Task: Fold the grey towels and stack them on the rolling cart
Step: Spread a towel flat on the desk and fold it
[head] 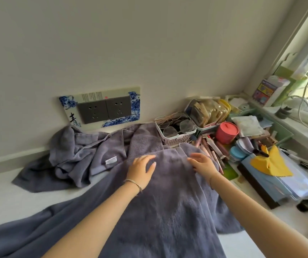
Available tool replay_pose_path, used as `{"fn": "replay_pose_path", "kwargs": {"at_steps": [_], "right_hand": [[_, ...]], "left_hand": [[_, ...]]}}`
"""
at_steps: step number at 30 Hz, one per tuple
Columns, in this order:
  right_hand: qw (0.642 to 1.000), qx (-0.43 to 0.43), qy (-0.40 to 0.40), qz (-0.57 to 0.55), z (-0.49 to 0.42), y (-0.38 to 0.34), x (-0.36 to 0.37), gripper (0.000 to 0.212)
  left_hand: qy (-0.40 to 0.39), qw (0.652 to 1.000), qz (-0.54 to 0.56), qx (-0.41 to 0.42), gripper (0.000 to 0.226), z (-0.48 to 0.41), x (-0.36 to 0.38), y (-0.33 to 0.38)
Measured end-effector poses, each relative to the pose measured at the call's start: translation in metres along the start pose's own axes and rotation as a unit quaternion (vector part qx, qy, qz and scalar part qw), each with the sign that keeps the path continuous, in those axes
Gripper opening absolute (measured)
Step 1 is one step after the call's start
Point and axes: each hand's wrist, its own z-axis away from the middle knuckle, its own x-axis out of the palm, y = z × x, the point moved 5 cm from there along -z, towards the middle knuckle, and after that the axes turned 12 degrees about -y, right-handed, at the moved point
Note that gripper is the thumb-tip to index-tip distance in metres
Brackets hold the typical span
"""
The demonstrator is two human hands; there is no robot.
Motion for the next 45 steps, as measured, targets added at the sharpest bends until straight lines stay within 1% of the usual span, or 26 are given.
{"fn": "replay_pose_path", "kwargs": {"at_steps": [3,6,8,11,12,13,15,18,19,21,22,24,25,28,29,31,32,34,35,37,39,40,41,42,43,45], "right_hand": [[0.997,-0.012,-0.01,0.08,0.019,0.017,-0.003,0.02],[0.988,-0.03,-0.021,0.152,0.036,0.031,0.002,0.026],[0.985,-0.055,0.025,0.159,0.039,0.032,-0.001,0.028],[0.984,-0.054,0.112,0.124,0.036,0.02,-0.022,0.02],[0.981,-0.047,0.137,0.126,0.034,0.017,-0.032,0.017],[0.978,-0.036,0.156,0.136,0.03,0.016,-0.041,0.016],[0.971,-0.008,0.169,0.172,0.026,0.016,-0.055,0.016],[0.965,0.012,0.181,0.19,0.028,0.013,-0.045,0.017],[0.959,-0.005,0.195,0.206,0.031,0.007,-0.035,0.022],[0.939,-0.069,0.215,0.258,0.042,-0.007,-0.004,0.031],[0.931,-0.108,0.211,0.279,0.05,-0.015,0.02,0.033],[0.918,-0.17,0.178,0.311,0.063,-0.027,0.068,0.034],[0.915,-0.195,0.152,0.32,0.07,-0.032,0.098,0.034],[0.927,-0.234,0.052,0.288,0.088,-0.033,0.176,0.029],[0.932,-0.238,0.01,0.272,0.095,-0.031,0.204,0.028],[0.934,-0.241,-0.069,0.256,0.112,-0.027,0.257,0.026],[0.931,-0.242,-0.101,0.253,0.12,-0.025,0.282,0.024],[0.925,-0.24,-0.154,0.252,0.135,-0.023,0.327,0.023],[0.921,-0.241,-0.173,0.252,0.144,-0.023,0.347,0.022],[0.906,-0.261,-0.199,0.268,0.161,-0.024,0.38,0.026],[0.868,-0.297,-0.221,0.331,0.179,-0.026,0.413,0.041],[0.847,-0.301,-0.237,0.367,0.185,-0.024,0.425,0.046],[0.833,-0.299,-0.252,0.392,0.189,-0.021,0.436,0.047],[0.826,-0.292,-0.262,0.404,0.191,-0.018,0.444,0.045],[0.823,-0.279,-0.269,0.416,0.19,-0.013,0.445,0.047],[0.803,-0.271,-0.271,0.456,0.189,-0.003,0.442,0.065]], "left_hand": [[-0.053,0.997,-0.04,0.024,0.04,0.001,0.043,0.017],[-0.081,0.99,-0.112,-0.004,0.048,0.003,0.066,0.017],[-0.11,0.984,-0.136,-0.018,0.052,0.003,0.073,0.018],[-0.112,0.982,-0.155,-0.006,0.073,0.006,0.069,0.022],[-0.114,0.98,-0.163,-0.001,0.07,0.009,0.066,0.022],[-0.12,0.978,-0.171,0.002,0.062,0.014,0.063,0.02],[-0.131,0.976,-0.173,0.0,0.052,0.028,0.056,0.013],[-0.124,0.978,-0.166,-0.021,0.051,0.054,0.033,-0.012],[-0.118,0.978,-0.169,-0.03,0.051,0.062,0.025,-0.022],[-0.108,0.977,-0.175,-0.055,0.055,0.083,0.008,-0.048],[-0.102,0.977,-0.174,-0.068,0.065,0.097,-0.003,-0.063],[-0.092,0.976,-0.173,-0.096,0.094,0.12,-0.02,-0.091],[-0.086,0.974,-0.174,-0.115,0.096,0.136,-0.031,-0.106],[-0.072,0.968,-0.175,-0.165,0.065,0.174,-0.06,-0.14],[-0.065,0.965,-0.178,-0.179,0.063,0.189,-0.07,-0.15],[-0.046,0.962,-0.176,-0.203,0.073,0.219,-0.091,-0.169],[-0.032,0.962,-0.168,-0.214,0.071,0.235,-0.102,-0.179],[-0.001,0.959,-0.162,-0.232,0.058,0.265,-0.123,-0.199],[0.019,0.957,-0.169,-0.237,0.055,0.28,-0.133,-0.209],[0.048,0.951,-0.168,-0.255,0.054,0.306,-0.151,-0.225],[0.07,0.947,-0.136,-0.283,0.054,0.332,-0.168,-0.245],[0.083,0.945,-0.114,-0.295,0.059,0.341,-0.175,-0.252],[0.096,0.943,-0.096,-0.304,0.065,0.351,-0.181,-0.26],[0.102,0.941,-0.078,-0.314,0.067,0.362,-0.186,-0.27],[0.1,0.937,-0.063,-0.329,0.063,0.369,-0.189,-0.279],[0.076,0.931,-0.037,-0.355,0.053,0.377,-0.19,-0.292]]}}
